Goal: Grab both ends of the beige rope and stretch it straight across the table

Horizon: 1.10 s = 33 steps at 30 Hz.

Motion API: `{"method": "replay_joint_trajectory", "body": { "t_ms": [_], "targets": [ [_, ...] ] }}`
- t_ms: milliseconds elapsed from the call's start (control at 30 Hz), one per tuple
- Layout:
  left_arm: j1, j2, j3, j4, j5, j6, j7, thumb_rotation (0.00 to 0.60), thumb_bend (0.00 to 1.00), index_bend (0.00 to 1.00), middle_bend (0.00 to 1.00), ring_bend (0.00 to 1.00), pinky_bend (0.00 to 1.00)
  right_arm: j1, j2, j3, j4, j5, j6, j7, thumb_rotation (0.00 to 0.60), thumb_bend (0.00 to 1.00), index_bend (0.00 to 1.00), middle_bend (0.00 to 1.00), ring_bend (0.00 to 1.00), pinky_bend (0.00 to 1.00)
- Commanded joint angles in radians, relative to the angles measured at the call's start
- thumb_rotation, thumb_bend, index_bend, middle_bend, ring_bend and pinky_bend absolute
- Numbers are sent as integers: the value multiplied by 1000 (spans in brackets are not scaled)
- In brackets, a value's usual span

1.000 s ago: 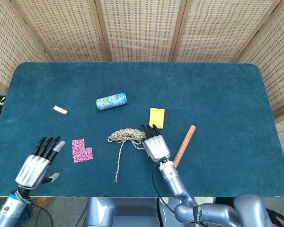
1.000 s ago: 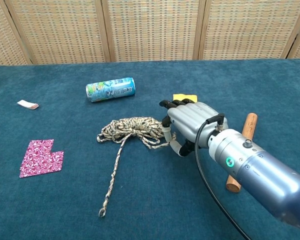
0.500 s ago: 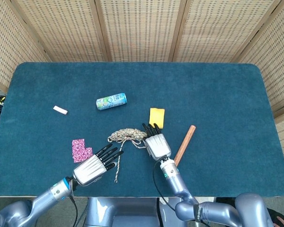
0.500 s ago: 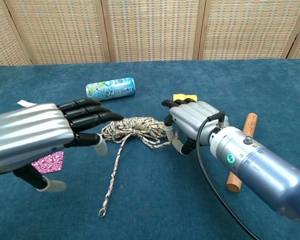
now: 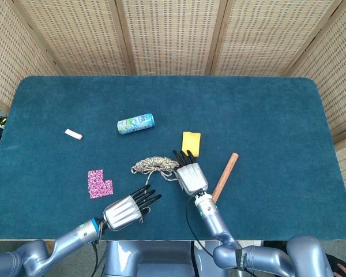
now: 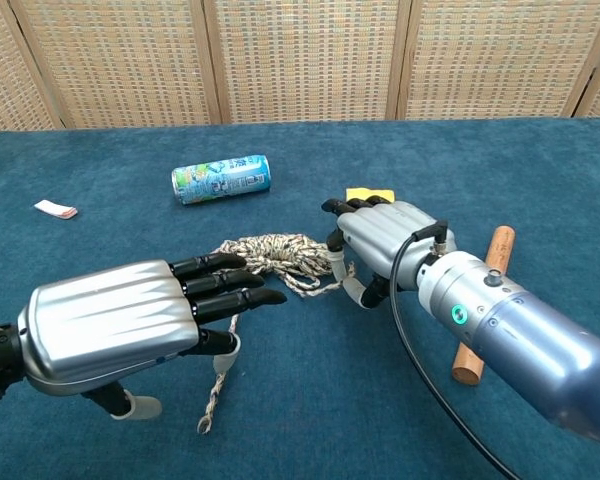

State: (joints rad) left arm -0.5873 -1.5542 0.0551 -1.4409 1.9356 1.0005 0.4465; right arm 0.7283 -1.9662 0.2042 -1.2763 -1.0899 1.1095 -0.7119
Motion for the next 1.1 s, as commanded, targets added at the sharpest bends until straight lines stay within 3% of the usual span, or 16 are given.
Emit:
{"method": "replay_joint_trajectory", "body": {
  "t_ms": [33,200,1100],
  "targets": [
    [-9,-11,4,10,-10,-9,12,600,163,435,0,0,0,-1,-1,1,1,2,-1,-3,600,481,670,8,0,0],
    [-26,-33,10,25,-17,-15,13,600,181,488,0,0,0,0,0,5,0,7,-4,-5,600,482,672,10,0,0],
    [-70,-101,63,103,-52,-19,-7,600,383,528,0,0,0,1,-12,9,33,22,-20,7,600,481,675,13,0,0]
  ]
}}
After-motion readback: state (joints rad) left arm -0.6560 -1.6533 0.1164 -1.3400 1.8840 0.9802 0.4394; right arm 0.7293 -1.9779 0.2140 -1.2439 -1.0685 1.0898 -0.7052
